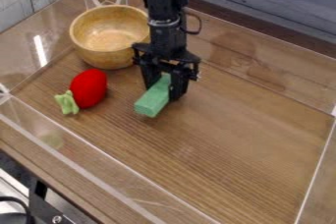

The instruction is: Remove the green block from the brown bowl and put it on the table

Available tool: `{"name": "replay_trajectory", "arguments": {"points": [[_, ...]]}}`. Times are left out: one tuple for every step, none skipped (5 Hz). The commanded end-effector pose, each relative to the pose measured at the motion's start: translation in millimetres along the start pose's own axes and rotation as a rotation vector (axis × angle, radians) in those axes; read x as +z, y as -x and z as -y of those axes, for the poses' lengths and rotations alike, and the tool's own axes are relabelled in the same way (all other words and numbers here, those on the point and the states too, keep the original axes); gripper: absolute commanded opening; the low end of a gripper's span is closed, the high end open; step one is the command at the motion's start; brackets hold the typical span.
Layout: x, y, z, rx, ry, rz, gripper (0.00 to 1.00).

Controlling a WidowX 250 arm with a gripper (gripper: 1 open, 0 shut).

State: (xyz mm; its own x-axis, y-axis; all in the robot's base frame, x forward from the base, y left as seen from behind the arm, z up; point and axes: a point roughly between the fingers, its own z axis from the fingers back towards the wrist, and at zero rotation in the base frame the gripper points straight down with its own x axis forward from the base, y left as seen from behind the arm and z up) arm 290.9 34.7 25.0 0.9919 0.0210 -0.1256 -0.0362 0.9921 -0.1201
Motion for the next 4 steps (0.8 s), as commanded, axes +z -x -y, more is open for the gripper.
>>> {"name": "replay_trajectory", "arguments": {"points": [[6.6,-4.4,0,-0.018,-0.007,0.034,0.00],[9.1,-3.6,1,-0.020,-0.005,0.032,1.00],[37.8,-2.6,7,-0.035,0.014,0.075,1.00],[73.0,-3.7,14,-0.049,0.029,0.140,1.00]]}}
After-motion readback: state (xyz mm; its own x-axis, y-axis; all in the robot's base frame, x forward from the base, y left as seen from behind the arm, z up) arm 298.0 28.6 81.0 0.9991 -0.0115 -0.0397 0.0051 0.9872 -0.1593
